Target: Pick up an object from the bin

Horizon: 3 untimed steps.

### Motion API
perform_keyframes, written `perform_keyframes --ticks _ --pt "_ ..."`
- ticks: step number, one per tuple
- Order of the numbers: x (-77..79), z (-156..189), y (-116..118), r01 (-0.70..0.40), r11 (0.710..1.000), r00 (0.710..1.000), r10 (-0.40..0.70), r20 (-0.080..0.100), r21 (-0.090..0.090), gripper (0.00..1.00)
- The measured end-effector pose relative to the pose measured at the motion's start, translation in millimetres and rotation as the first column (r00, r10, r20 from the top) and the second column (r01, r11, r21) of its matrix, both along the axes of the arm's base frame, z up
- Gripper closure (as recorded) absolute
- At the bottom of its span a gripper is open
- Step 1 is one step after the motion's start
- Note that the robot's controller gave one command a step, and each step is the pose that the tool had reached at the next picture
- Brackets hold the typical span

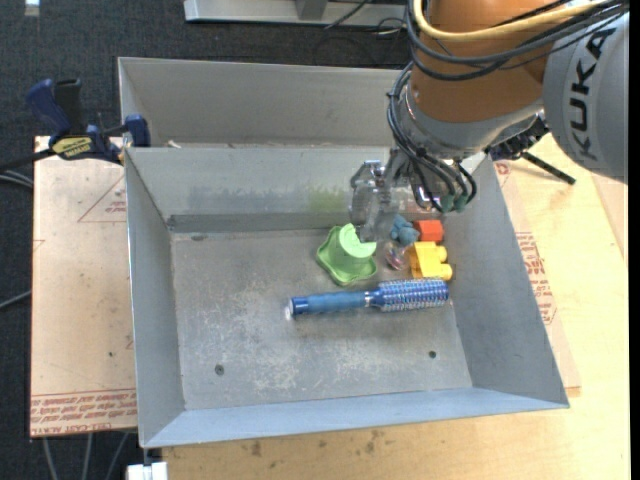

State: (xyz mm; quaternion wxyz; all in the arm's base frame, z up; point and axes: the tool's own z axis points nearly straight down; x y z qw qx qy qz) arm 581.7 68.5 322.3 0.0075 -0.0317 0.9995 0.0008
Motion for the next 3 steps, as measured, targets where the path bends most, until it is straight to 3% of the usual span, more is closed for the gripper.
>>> perform_keyframes --ticks 1,2,3 --pt "5.7 -57 -8 -0.372 0.928 0.928 0.372 -0.016 -0.001 1.00" --pt "19.7 -85 0 -0.642 0.767 0.767 0.642 -0.014 -0.001 1.00" --pt "2.1 -125 -4 -0.971 0.241 0.241 0.970 -0.014 0.000 1.00"
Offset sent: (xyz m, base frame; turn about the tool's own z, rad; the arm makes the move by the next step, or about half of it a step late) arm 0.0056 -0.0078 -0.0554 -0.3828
